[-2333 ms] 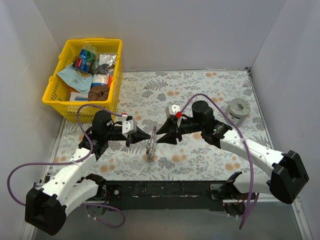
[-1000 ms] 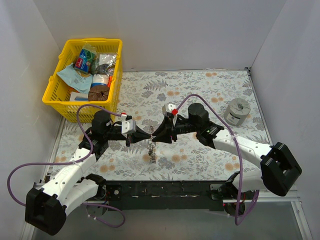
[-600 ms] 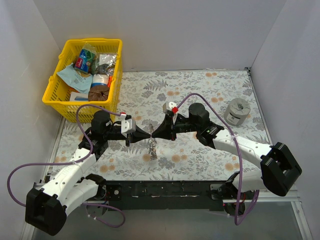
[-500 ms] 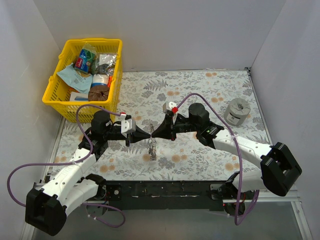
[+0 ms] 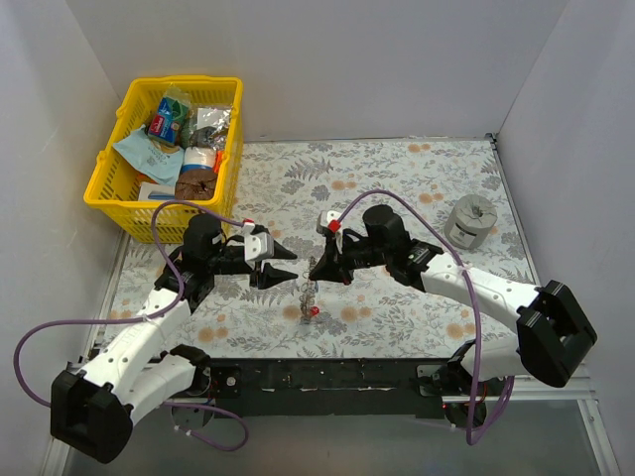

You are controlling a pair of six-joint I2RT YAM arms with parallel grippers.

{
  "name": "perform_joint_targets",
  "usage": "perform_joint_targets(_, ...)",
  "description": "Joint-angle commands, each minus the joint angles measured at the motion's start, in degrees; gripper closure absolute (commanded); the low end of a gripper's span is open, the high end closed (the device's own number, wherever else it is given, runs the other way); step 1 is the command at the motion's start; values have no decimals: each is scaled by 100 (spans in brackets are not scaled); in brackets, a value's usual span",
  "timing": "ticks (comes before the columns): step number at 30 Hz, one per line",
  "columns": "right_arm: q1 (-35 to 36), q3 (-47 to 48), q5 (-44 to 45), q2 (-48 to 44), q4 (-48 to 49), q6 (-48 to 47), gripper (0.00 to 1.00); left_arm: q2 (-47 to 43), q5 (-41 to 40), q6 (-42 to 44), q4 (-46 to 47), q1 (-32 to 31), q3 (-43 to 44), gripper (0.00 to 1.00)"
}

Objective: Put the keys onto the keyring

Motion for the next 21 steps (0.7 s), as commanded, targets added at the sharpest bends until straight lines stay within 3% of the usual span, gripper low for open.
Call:
perform_joint_targets(1, -1, 518, 175, 15, -746, -728, 99, 333, -76, 270, -549, 9, 457, 56)
perform_joint_targets(10, -1, 835, 738, 16, -2039, -1292, 99, 1230, 40, 58, -873, -52, 1019, 56)
perform_joint_targets(16, -1, 703, 730, -81, -1873, -1214, 99, 1538, -154, 138, -1199, -97, 1345, 56)
perform_joint_targets(21, 25, 958, 229, 155, -1425, -994, 99, 1407, -698, 50, -1199, -97, 1372, 55)
